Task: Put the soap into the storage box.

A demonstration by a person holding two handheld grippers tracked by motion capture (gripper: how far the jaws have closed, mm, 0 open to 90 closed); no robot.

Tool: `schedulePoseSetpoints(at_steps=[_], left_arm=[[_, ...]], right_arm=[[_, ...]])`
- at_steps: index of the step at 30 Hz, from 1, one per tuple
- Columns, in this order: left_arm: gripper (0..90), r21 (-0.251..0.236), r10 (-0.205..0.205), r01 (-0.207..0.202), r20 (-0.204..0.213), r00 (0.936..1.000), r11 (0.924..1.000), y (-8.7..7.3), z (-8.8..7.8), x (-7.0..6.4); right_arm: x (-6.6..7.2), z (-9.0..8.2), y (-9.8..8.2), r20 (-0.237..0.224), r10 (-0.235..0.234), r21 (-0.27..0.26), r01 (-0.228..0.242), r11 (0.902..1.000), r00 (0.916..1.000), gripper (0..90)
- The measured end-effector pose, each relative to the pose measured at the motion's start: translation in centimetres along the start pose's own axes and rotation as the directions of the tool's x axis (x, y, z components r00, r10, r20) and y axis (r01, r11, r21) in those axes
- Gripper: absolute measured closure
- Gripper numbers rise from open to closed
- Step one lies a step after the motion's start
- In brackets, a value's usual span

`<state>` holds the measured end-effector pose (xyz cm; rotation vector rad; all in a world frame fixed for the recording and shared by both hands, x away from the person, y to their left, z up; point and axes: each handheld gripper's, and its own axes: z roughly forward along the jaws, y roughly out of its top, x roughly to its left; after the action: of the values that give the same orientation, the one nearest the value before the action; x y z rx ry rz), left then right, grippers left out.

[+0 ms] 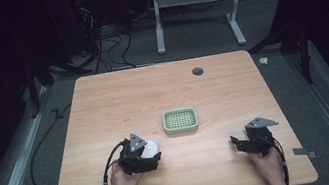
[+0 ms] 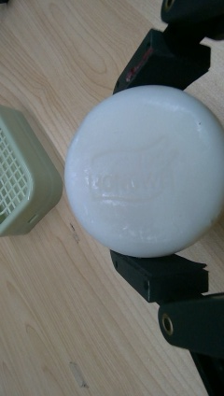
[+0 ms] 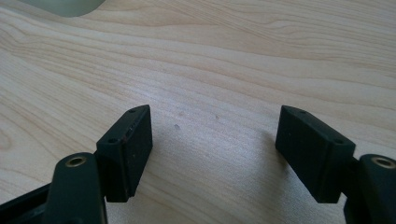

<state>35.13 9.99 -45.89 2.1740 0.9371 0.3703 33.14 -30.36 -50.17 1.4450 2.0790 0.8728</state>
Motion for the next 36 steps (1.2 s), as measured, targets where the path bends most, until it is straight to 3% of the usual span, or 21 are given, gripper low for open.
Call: schedulePoseSetpoints(at_steps=[36], left_arm=[[24.7, -0.014, 0.021, -0.020, 0.038, 0.9990, 0.9997, 3.3, -0.2, 0.1]], right_arm=[[0.0, 0.0, 0.0, 0.002, 0.003, 0.001, -0.003, 1.0000, 1.0000, 28.1]])
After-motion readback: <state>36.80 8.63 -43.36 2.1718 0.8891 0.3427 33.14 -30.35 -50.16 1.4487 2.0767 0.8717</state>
